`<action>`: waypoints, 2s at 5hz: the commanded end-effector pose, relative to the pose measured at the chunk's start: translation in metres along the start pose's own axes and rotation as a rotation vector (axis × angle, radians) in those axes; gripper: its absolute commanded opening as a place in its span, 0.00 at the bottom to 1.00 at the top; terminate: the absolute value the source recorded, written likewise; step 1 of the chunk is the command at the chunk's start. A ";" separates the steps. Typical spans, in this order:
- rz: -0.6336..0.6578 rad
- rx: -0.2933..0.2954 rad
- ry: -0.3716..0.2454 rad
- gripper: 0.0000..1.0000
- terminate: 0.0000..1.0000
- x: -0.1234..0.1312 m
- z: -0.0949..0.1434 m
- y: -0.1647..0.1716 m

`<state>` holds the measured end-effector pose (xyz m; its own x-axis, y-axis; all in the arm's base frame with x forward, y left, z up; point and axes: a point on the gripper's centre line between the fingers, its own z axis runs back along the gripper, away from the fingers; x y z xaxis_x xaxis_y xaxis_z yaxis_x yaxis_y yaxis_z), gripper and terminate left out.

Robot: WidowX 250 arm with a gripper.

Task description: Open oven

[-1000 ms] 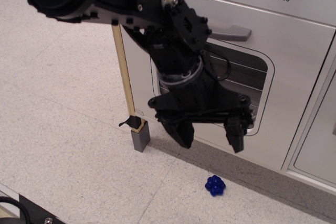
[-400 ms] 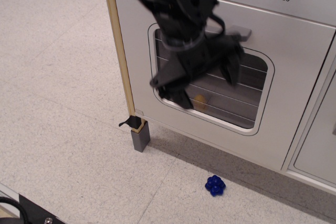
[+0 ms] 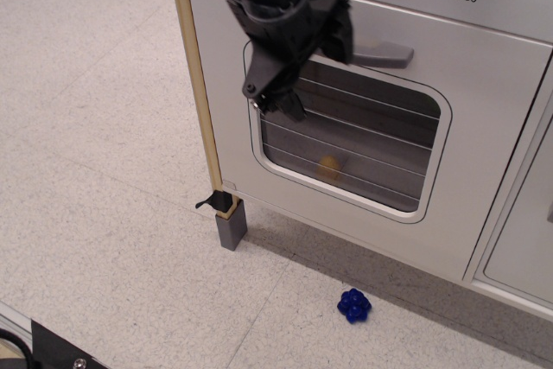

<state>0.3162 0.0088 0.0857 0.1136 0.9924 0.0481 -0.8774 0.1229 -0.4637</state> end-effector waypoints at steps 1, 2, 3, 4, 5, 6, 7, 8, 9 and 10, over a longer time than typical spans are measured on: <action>0.117 -0.088 0.022 1.00 0.00 0.030 -0.009 -0.009; 0.132 -0.106 0.035 1.00 0.00 0.030 -0.012 -0.024; 0.126 -0.099 0.042 1.00 0.00 0.027 -0.020 -0.027; 0.087 -0.066 0.057 1.00 0.00 0.019 -0.031 -0.022; 0.056 -0.045 0.064 1.00 0.00 0.013 -0.032 -0.010; -0.002 -0.011 0.076 1.00 0.00 0.010 -0.030 0.003; -0.073 0.004 0.086 1.00 0.00 0.013 -0.020 0.025; -0.151 0.048 0.074 1.00 0.00 0.023 -0.014 0.042; -0.215 0.042 0.088 1.00 0.00 0.025 -0.006 0.044; -0.299 0.001 0.151 1.00 0.00 0.006 0.014 0.020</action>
<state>0.2936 0.0022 0.0775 0.4314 0.9022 0.0061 -0.8225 0.3960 -0.4082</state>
